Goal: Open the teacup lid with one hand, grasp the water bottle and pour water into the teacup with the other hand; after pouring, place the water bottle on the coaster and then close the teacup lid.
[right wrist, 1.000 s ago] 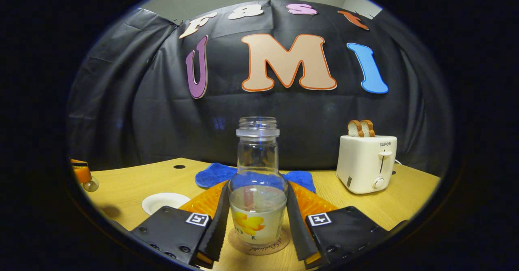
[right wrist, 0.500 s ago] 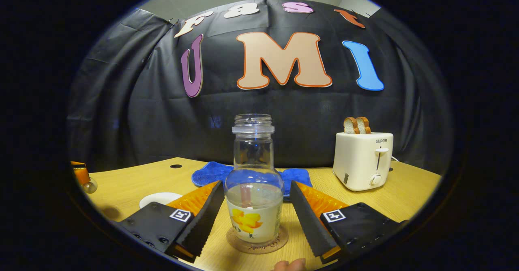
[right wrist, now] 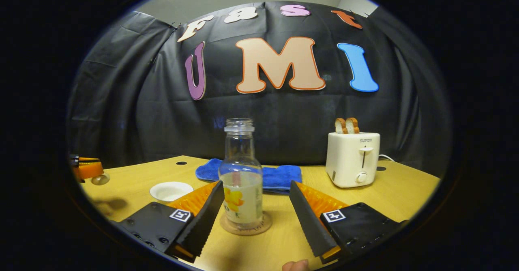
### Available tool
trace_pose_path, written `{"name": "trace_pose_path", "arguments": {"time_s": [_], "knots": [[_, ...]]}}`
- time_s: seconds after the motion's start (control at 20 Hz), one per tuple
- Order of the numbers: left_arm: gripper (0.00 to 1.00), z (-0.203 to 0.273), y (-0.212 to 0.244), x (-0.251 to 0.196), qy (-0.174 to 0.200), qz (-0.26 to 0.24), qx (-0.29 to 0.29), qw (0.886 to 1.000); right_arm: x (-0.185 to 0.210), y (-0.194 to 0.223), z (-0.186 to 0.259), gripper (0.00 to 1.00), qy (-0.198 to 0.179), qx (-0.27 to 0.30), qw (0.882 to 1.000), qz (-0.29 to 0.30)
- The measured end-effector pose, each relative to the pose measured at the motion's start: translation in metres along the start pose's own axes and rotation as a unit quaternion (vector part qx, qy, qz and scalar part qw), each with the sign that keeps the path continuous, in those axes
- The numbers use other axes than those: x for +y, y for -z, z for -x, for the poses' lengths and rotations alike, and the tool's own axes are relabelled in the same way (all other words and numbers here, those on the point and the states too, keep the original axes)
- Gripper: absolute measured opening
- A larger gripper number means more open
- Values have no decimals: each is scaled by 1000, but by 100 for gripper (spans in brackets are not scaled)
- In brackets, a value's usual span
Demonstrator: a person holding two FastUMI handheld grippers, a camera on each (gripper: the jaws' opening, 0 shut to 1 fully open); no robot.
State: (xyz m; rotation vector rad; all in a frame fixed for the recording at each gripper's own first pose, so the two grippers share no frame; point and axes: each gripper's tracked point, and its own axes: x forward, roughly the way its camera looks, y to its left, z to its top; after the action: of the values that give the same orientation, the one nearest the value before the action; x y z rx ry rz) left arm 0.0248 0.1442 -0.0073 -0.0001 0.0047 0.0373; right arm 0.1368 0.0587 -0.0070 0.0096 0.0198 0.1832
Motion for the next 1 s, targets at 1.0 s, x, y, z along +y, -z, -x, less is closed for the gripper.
{"name": "trace_pose_path", "arguments": {"time_s": [1.0], "knots": [[20, -108, 1, -97, 66, 1, 5, 998, -86, -9, 107, 97, 21, -5, 1000, 2]]}}
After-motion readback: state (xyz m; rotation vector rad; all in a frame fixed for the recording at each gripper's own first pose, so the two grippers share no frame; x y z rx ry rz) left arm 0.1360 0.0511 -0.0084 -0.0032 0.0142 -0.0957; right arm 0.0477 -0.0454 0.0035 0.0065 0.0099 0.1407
